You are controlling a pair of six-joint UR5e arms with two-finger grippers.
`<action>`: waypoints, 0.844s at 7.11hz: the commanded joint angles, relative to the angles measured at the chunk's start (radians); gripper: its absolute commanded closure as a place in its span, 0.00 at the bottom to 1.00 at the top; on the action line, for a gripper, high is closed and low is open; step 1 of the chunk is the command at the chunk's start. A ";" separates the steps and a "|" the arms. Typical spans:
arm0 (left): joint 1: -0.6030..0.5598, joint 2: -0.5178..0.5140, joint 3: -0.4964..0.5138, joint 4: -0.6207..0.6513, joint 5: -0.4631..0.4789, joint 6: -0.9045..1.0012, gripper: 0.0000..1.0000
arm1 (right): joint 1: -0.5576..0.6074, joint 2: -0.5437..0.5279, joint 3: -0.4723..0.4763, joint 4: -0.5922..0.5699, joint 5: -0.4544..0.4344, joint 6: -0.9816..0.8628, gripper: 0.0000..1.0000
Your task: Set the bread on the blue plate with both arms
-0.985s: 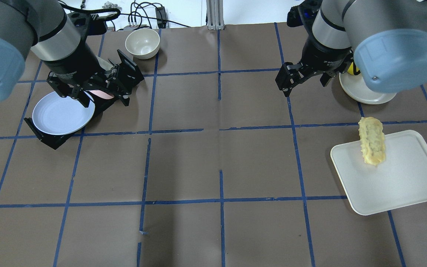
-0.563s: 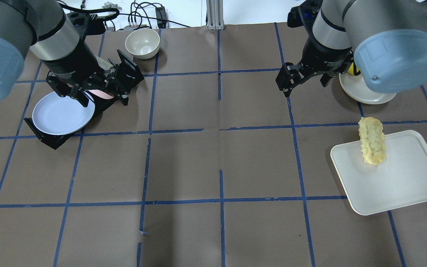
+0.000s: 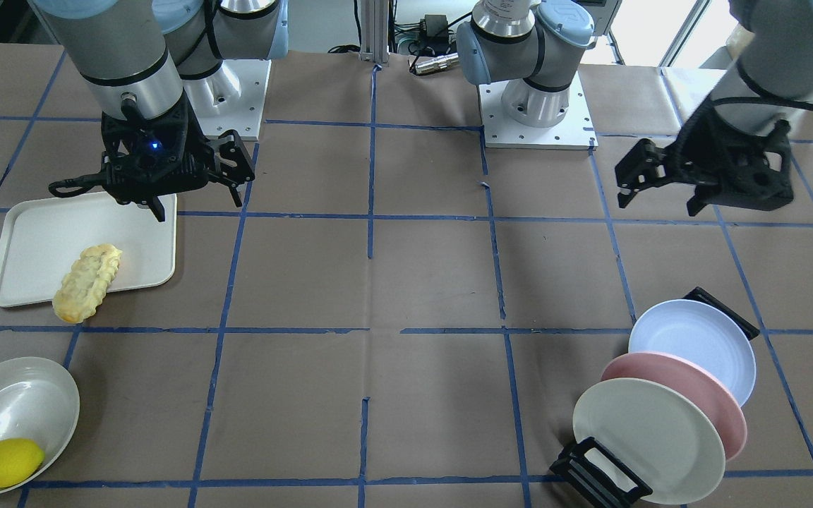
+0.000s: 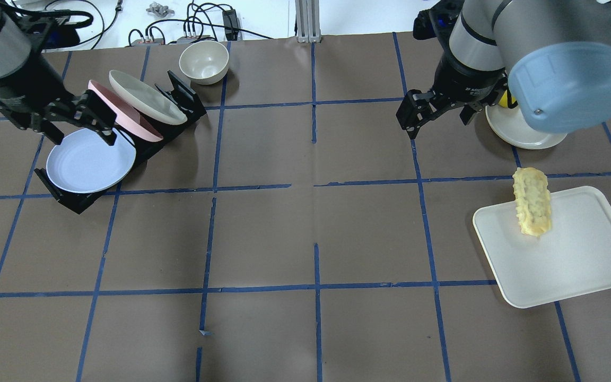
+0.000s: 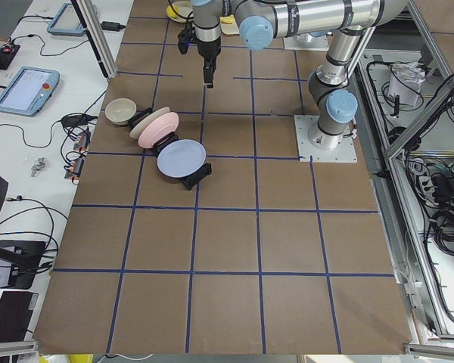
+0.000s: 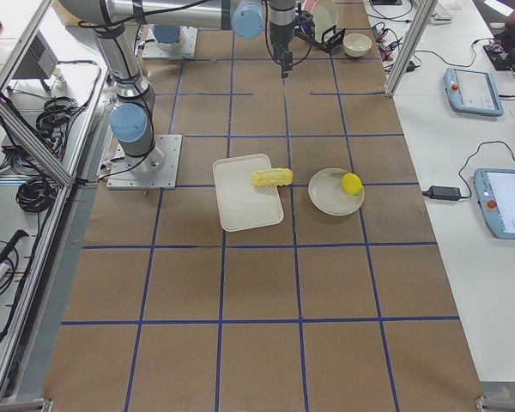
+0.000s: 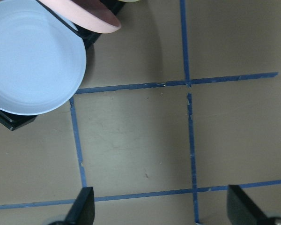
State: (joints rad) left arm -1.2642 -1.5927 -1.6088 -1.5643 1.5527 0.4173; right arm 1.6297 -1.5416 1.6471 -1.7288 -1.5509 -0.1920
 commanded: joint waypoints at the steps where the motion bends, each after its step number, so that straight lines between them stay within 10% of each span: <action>1: 0.150 -0.064 0.012 0.006 -0.020 0.182 0.00 | -0.001 0.001 0.000 0.000 0.000 0.000 0.00; 6: 0.324 -0.324 0.121 0.079 -0.056 0.416 0.00 | -0.262 0.048 0.136 -0.107 -0.002 -0.350 0.00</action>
State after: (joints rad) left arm -0.9583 -1.8523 -1.5292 -1.4876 1.5040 0.8160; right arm 1.4991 -1.4964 1.7056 -1.7727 -1.5595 -0.3934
